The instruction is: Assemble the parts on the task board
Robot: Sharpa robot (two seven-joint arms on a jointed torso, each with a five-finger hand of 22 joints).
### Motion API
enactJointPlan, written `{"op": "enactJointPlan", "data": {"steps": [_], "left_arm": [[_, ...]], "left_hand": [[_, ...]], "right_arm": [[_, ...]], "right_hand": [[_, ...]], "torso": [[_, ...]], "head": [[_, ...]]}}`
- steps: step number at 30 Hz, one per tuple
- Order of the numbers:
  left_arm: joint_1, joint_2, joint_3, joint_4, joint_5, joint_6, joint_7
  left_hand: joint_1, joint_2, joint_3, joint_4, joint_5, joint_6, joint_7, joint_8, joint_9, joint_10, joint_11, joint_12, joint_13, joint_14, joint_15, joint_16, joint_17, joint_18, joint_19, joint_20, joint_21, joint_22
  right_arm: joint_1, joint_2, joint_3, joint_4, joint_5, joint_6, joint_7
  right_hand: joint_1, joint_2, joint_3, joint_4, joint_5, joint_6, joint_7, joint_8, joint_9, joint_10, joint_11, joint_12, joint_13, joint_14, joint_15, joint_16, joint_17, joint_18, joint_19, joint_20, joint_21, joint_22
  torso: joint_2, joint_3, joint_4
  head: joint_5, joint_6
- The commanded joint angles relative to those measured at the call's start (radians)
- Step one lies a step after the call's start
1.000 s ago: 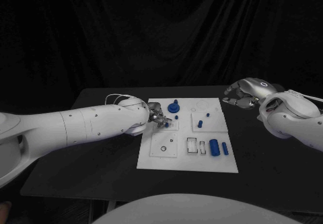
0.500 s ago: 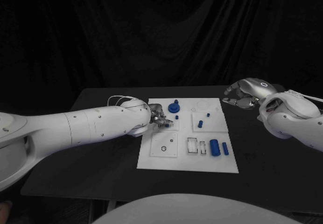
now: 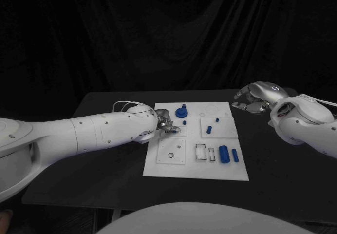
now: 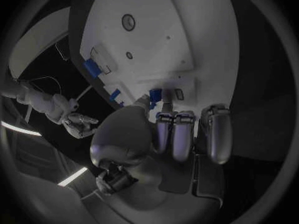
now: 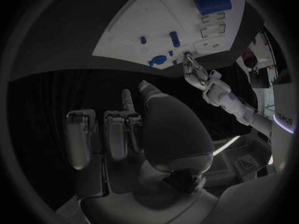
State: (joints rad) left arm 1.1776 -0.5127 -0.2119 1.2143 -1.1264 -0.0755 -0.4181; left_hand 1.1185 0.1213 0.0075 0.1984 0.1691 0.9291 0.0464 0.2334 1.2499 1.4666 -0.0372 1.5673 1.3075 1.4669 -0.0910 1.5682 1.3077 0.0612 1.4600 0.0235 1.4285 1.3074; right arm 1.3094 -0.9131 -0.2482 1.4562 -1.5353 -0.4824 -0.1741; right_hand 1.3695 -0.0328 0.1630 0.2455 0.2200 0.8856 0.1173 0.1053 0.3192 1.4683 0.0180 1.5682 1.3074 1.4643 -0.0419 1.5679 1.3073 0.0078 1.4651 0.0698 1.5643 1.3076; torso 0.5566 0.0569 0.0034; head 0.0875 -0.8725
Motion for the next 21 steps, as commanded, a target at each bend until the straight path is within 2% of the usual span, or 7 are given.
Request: {"op": "enactJointPlan", "data": {"steps": [1, 6, 11, 17, 18, 19, 21], "left_arm": [[-0.002, 0.003, 0.001, -0.002, 0.0, 0.002, 0.018], [-0.003, 0.003, 0.001, -0.004, 0.0, -0.002, 0.027], [-0.004, 0.003, 0.001, -0.004, 0.0, -0.005, 0.036], [-0.004, 0.002, 0.001, -0.005, 0.0, -0.013, 0.049], [-0.004, 0.001, 0.001, -0.004, 0.0, -0.014, 0.051], [-0.004, 0.001, 0.001, -0.004, 0.0, -0.015, 0.052], [-0.005, -0.001, 0.001, -0.003, 0.0, -0.016, 0.056]], "left_hand": [[0.014, 0.002, 0.002, -0.01, 0.007, 0.0, -0.003, -0.006, -0.002, 0.104, 0.007, 0.003, 0.263, 0.104, 0.007, 0.003, 0.263, -0.008, -0.002, 0.004, -0.004, 0.089], [0.031, 0.001, 0.015, -0.028, 0.023, -0.01, 0.0, -0.023, -0.005, 0.104, 0.008, 0.003, 0.263, 0.104, 0.007, 0.003, 0.263, -0.008, -0.002, 0.005, -0.005, 0.09], [0.038, 0.001, 0.026, -0.037, 0.054, -0.014, 0.002, -0.036, -0.008, 0.104, 0.011, 0.003, 0.263, 0.104, 0.009, 0.003, 0.263, -0.008, -0.002, 0.006, -0.007, 0.09], [0.048, 0.001, 0.052, -0.051, 0.117, -0.011, 0.003, -0.055, -0.015, 0.104, 0.011, 0.003, 0.263, 0.104, 0.01, 0.003, 0.263, -0.007, -0.002, 0.007, -0.009, 0.091], [0.055, 0.001, 0.069, -0.058, 0.159, -0.012, 0.002, -0.062, -0.017, 0.104, 0.011, 0.003, 0.263, 0.104, 0.01, 0.003, 0.263, -0.007, -0.002, 0.007, -0.01, 0.092], [0.055, 0.001, 0.069, -0.058, 0.159, -0.012, 0.002, -0.062, -0.017, 0.104, 0.011, 0.003, 0.263, 0.104, 0.01, 0.003, 0.263, -0.007, -0.002, 0.007, -0.01, 0.092], [0.06, -0.004, 0.092, -0.065, 0.18, -0.012, 0.002, -0.069, -0.019, 0.104, 0.011, 0.003, 0.263, 0.104, 0.01, 0.003, 0.263, -0.007, -0.003, 0.007, -0.011, 0.093]], "right_arm": [[-0.002, 0.001, 0.001, 0.001, -0.003, 0.006, -0.017], [-0.002, 0.001, 0.001, 0.0, -0.003, 0.006, -0.017], [-0.002, 0.001, 0.001, 0.0, -0.003, 0.007, -0.017], [-0.002, 0.001, 0.001, 0.0, -0.003, 0.007, -0.018], [-0.002, 0.001, 0.001, 0.0, -0.003, 0.008, -0.018], [-0.002, 0.001, 0.001, 0.0, -0.003, 0.008, -0.018], [-0.002, 0.0, 0.001, 0.001, -0.003, 0.008, -0.019]], "right_hand": [[-0.007, 0.001, -0.002, 0.006, 0.002, 0.006, -0.002, -0.005, -0.002, 0.103, 0.006, 0.003, 0.263, 0.106, 0.005, 0.003, 0.263, -0.004, 0.097, 0.007, -0.004, 0.259], [-0.007, 0.001, -0.002, 0.006, 0.002, 0.006, -0.002, -0.005, -0.002, 0.103, 0.006, 0.003, 0.263, 0.106, 0.005, 0.003, 0.263, -0.004, 0.097, 0.007, -0.004, 0.259], [-0.007, 0.001, -0.002, 0.006, 0.003, 0.006, -0.002, -0.006, -0.002, 0.103, 0.005, 0.003, 0.263, 0.106, 0.005, 0.003, 0.263, -0.005, 0.098, 0.007, -0.003, 0.259], [-0.007, 0.001, -0.002, 0.006, 0.003, 0.006, -0.002, -0.006, -0.002, 0.103, 0.005, 0.003, 0.263, 0.106, 0.005, 0.003, 0.263, -0.005, 0.098, 0.007, -0.003, 0.259], [-0.005, 0.001, -0.001, 0.005, 0.005, 0.006, -0.002, -0.006, -0.002, 0.103, 0.005, 0.003, 0.263, 0.106, 0.005, 0.003, 0.263, -0.004, 0.097, 0.006, -0.004, 0.259], [-0.005, 0.001, -0.001, 0.005, 0.005, 0.006, -0.002, -0.006, -0.002, 0.103, 0.005, 0.003, 0.263, 0.106, 0.005, 0.003, 0.263, -0.004, 0.097, 0.006, -0.004, 0.259], [-0.005, 0.001, -0.001, 0.005, 0.005, 0.006, -0.002, -0.006, -0.002, 0.103, 0.005, 0.003, 0.263, 0.106, 0.005, 0.003, 0.263, -0.004, 0.097, 0.006, -0.004, 0.259]], "torso": [[0.0, 0.0001, -0.0013], [0.0, -0.0004, -0.0001], [0.0, -0.0004, -0.0001], [-0.001, 0.0, 0.0002], [-0.001, -0.0001, 0.0003], [-0.001, -0.0001, 0.0003], [-0.001, 0.0, 0.0001]], "head": [[0.001, 0.0], [-0.003, 0.0], [-0.002, 0.0], [-0.004, 0.0], [-0.004, 0.0], [-0.003, 0.0], [-0.003, 0.0]]}}
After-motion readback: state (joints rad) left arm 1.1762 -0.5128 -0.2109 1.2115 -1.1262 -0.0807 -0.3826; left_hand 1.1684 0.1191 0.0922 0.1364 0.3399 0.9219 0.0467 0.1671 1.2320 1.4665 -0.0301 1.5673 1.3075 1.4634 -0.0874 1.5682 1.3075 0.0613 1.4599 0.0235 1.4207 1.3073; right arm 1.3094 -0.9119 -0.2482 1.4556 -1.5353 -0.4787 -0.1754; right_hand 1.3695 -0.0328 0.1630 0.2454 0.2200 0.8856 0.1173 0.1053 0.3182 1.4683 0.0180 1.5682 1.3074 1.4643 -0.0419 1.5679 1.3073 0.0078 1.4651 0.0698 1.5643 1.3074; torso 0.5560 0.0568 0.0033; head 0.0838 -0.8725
